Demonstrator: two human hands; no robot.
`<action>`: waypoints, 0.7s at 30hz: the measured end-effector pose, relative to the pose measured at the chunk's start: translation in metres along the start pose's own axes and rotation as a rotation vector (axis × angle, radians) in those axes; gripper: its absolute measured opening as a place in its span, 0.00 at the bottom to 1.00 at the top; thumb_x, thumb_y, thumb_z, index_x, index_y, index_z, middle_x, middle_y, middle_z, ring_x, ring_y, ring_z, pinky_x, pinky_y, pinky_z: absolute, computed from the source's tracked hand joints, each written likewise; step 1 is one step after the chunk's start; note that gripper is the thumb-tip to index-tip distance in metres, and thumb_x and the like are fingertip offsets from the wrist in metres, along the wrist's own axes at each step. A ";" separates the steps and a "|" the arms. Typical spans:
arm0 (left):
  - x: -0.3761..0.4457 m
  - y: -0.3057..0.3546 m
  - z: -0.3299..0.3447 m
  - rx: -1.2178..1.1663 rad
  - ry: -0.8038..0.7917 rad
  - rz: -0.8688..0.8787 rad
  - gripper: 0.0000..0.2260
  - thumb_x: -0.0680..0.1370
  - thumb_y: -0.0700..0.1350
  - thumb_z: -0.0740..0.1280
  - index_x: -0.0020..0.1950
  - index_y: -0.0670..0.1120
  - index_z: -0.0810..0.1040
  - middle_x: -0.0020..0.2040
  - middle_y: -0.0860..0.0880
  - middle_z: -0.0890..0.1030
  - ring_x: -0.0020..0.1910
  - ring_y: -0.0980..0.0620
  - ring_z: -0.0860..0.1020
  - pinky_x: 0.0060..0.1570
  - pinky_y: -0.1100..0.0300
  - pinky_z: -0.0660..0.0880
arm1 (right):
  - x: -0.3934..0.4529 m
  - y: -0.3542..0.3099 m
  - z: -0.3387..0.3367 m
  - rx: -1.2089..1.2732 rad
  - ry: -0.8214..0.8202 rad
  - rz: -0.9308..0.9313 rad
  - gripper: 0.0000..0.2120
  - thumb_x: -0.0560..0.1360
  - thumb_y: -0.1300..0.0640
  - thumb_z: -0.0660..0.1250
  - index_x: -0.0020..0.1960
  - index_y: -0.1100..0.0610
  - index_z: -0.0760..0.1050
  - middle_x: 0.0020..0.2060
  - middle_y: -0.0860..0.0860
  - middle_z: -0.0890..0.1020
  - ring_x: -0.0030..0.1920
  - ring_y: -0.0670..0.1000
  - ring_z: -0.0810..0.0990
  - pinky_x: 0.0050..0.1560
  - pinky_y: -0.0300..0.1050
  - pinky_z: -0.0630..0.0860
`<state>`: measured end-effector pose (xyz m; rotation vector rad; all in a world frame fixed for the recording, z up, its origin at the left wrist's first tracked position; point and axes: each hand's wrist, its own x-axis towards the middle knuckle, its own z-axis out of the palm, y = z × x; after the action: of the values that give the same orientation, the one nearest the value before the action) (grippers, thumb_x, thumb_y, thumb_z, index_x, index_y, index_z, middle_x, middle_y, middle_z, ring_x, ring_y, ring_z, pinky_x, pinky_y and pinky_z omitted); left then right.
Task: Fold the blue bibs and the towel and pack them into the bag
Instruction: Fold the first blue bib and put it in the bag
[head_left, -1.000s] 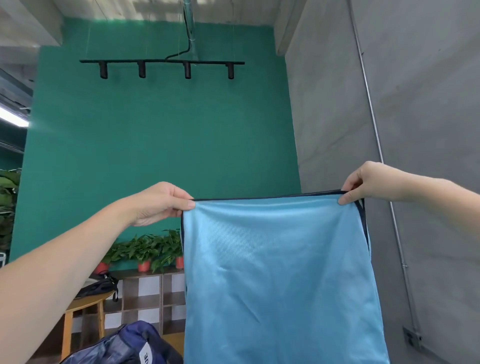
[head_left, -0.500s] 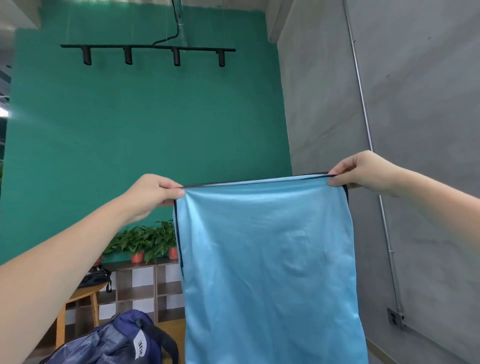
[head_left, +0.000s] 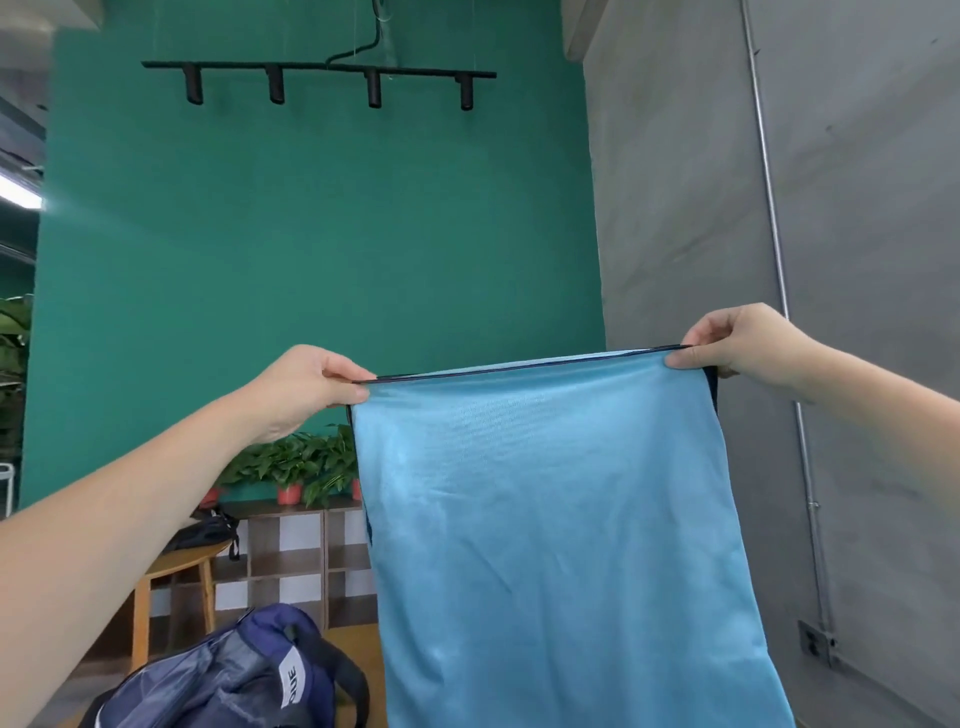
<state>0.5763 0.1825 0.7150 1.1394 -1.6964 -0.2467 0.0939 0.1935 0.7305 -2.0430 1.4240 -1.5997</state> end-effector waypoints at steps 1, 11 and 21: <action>0.002 -0.002 0.001 0.128 -0.003 0.011 0.09 0.74 0.35 0.75 0.47 0.50 0.86 0.50 0.49 0.87 0.52 0.52 0.83 0.61 0.58 0.75 | 0.005 0.004 0.004 0.007 -0.017 0.008 0.14 0.65 0.56 0.83 0.43 0.61 0.81 0.37 0.53 0.82 0.39 0.52 0.77 0.46 0.49 0.76; 0.085 -0.058 0.048 0.497 -0.099 -0.014 0.12 0.76 0.37 0.72 0.55 0.52 0.83 0.51 0.55 0.82 0.51 0.55 0.81 0.50 0.64 0.72 | 0.087 0.066 0.055 -0.253 -0.275 0.200 0.09 0.67 0.51 0.82 0.41 0.54 0.86 0.33 0.50 0.75 0.36 0.52 0.67 0.32 0.42 0.62; 0.215 -0.086 0.064 0.409 0.314 -0.013 0.11 0.80 0.40 0.68 0.61 0.42 0.84 0.57 0.44 0.84 0.58 0.47 0.80 0.63 0.62 0.72 | 0.210 0.091 0.139 0.158 0.207 0.150 0.06 0.76 0.63 0.74 0.45 0.58 0.77 0.48 0.59 0.84 0.29 0.43 0.84 0.32 0.31 0.79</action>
<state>0.5680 -0.0523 0.7673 1.4032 -1.4937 0.2737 0.1498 -0.0678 0.7531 -1.6842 1.4254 -1.8374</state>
